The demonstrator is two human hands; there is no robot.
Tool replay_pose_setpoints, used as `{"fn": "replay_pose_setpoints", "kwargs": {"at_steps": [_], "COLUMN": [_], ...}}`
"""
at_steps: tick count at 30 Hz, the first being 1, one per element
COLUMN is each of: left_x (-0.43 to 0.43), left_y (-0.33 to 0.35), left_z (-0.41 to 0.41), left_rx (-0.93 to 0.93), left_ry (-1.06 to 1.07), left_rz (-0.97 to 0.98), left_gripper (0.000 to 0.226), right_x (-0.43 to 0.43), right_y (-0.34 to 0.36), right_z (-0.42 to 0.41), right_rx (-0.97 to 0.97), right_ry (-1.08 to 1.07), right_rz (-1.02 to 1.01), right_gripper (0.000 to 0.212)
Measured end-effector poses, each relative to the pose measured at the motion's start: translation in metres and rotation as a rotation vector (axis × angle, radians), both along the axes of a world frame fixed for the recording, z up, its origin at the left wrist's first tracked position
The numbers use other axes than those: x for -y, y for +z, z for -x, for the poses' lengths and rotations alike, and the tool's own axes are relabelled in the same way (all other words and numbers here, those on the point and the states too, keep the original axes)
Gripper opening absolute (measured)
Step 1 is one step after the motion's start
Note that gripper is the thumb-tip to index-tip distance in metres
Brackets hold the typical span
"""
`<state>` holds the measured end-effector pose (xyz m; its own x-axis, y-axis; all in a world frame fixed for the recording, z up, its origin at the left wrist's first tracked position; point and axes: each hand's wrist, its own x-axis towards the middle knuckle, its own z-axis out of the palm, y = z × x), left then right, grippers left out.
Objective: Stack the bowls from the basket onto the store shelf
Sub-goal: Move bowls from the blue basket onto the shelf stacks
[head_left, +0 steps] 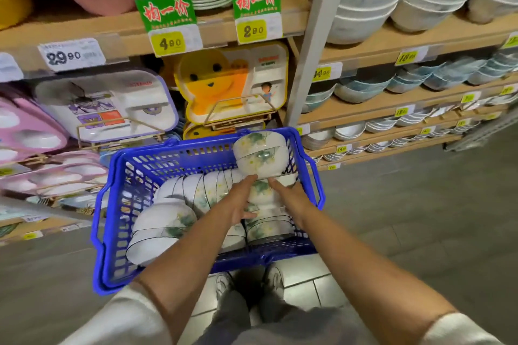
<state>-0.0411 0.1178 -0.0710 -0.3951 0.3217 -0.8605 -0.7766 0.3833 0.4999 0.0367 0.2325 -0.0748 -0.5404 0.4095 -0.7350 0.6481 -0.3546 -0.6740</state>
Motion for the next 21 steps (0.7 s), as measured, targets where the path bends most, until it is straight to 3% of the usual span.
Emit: {"fn": "replay_pose_setpoints", "kwargs": {"at_steps": [3,8,12,16,21], "left_x": [-0.004,-0.009,-0.015,-0.009,-0.001], "left_y": [-0.012,-0.023,-0.017,-0.006,0.006], "left_z": [-0.001,0.006,0.010,0.008,0.004], "left_rx": [0.011,0.032,0.047,0.069,0.070], "left_ry": [0.057,0.121,0.160,0.112,0.076], "left_rz": [0.014,-0.010,0.004,0.009,-0.017], "left_gripper": [0.046,0.040,0.029,0.025,0.025], "right_x": [0.004,0.013,0.010,0.013,0.021], "right_y": [-0.006,-0.016,-0.014,0.000,0.021], "right_z": [0.007,0.021,0.022,0.017,0.015], "right_rx": [0.030,0.110,0.139,0.134,0.159], "right_ry": [-0.098,-0.254,-0.260,-0.236,-0.236], "right_rz": [0.082,0.012,0.063,0.094,0.053], "right_gripper": [0.093,0.097,0.087,0.062,0.071]}}
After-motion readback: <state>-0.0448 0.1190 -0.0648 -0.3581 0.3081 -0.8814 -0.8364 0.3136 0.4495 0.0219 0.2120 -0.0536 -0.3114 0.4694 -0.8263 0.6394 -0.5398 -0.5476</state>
